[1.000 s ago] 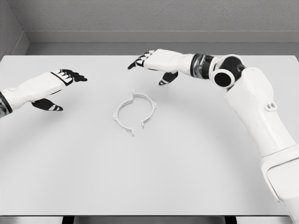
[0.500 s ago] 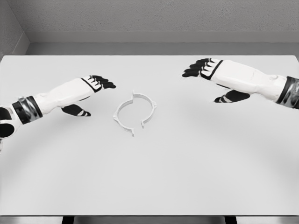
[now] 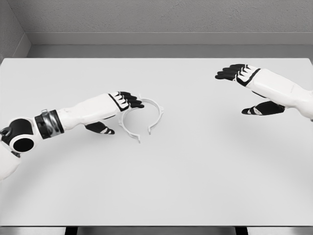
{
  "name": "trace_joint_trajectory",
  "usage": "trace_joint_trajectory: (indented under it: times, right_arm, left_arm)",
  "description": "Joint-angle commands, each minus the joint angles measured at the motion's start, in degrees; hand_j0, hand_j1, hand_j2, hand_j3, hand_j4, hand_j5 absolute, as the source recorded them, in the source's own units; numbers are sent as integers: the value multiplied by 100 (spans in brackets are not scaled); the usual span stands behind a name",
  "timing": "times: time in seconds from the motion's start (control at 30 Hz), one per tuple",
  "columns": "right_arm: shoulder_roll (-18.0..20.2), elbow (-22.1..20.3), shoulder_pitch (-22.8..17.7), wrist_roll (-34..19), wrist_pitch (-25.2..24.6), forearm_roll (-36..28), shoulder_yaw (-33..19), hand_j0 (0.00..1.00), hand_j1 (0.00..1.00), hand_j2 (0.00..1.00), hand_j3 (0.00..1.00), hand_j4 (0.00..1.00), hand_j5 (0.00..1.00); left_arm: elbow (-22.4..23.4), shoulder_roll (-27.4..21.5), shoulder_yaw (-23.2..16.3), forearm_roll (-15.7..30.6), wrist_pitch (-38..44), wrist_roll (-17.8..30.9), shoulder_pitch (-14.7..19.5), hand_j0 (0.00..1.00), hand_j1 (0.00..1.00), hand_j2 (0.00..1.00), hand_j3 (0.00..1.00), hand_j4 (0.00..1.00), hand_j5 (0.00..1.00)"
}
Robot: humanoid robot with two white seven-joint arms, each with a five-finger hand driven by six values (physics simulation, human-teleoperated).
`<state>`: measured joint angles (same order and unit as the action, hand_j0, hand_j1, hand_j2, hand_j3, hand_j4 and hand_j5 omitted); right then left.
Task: Assemble PVC drainage pipe clamps
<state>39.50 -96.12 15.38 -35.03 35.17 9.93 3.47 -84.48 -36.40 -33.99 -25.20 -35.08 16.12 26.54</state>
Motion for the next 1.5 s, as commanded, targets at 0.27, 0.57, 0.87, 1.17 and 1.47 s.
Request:
trace_joint_trajectory:
  times: [0.27,0.57,0.87,1.17,1.47]
  right_arm:
    - [-21,40,53,3,-17,-35,22,100,100,100,100,100,100]
    - [-21,40,53,3,-17,-35,22,100,100,100,100,100,100]
    - [-12,40,53,3,-17,-35,22,100,100,100,100,100,100]
    - [-12,58,53,3,-17,-35,22,100,100,100,100,100,100]
    - [-12,67,53,3,-17,-35,22,100,100,100,100,100,100]
  left_arm:
    - [116,230,-117,-38,8,6,0,100,100,100,100,100,100]
    - [406,581,-152,-187,8,14,70,100,100,100,100,100,100]
    - [608,731,-152,-266,8,41,79,100,100,100,100,100,100]
    - [678,757,-152,-266,8,41,105,100,100,100,100,100,100]
    - [889,863,-143,-266,8,41,229,100,100,100,100,100,100]
